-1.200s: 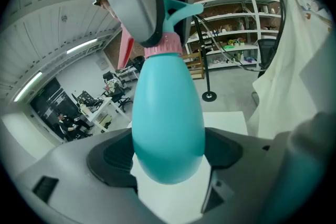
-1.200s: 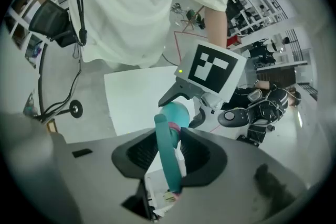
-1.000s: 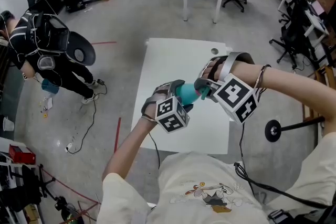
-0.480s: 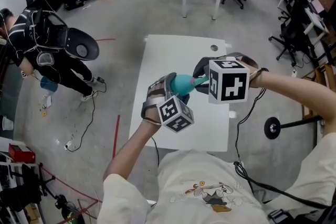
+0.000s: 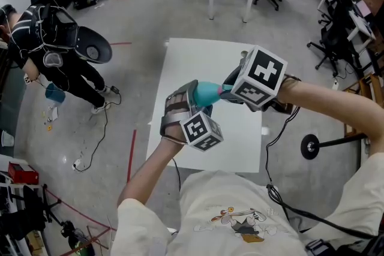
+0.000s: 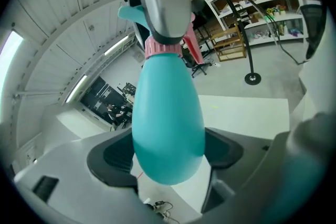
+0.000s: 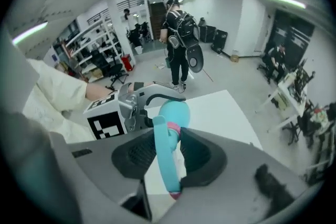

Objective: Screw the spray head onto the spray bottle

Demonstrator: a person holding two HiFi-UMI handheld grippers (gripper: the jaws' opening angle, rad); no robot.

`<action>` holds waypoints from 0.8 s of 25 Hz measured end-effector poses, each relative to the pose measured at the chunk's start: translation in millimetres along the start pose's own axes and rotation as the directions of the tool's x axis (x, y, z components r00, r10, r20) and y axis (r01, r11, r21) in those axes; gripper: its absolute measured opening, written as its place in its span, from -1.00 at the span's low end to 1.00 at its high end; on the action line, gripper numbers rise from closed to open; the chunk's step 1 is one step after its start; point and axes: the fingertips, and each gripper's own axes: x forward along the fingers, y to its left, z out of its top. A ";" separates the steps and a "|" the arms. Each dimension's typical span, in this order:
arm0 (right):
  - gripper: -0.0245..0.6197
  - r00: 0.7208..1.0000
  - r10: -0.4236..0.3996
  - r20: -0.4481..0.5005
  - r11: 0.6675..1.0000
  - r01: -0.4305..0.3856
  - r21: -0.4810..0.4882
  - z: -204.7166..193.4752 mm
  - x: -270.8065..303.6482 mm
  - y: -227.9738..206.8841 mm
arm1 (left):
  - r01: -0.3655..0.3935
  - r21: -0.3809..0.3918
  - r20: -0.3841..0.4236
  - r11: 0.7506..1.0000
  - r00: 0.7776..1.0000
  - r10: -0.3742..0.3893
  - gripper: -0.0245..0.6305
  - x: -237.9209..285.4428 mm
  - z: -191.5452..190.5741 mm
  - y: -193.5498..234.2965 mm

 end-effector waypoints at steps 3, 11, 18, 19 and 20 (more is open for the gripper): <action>-0.53 0.998 0.045 0.043 0.978 -0.053 0.200 0.8 0.2 -2.1 | -0.047 0.031 -0.010 0.998 0.999 0.047 0.28 -1.9 0.2 6.3; -0.53 0.986 0.085 0.143 0.862 -0.145 0.485 3.2 5.5 -7.4 | -0.071 0.062 -0.026 0.996 0.997 0.073 0.28 3.7 -7.5 10.0; -0.34 0.979 0.110 0.173 0.885 -0.175 0.431 7.9 2.3 -7.1 | -0.004 0.036 -0.032 0.999 0.999 0.006 0.28 10.5 -14.4 -3.2; -0.31 0.977 0.112 0.183 0.887 -0.181 0.424 8.4 -1.6 -7.4 | 0.012 0.028 -0.033 1.000 0.999 -0.011 0.28 11.8 -16.5 -6.2; -0.29 0.975 0.114 0.190 0.889 -0.186 0.418 8.4 -6.1 -7.9 | 0.032 0.017 -0.033 0.999 0.999 -0.032 0.28 12.3 -17.6 -8.6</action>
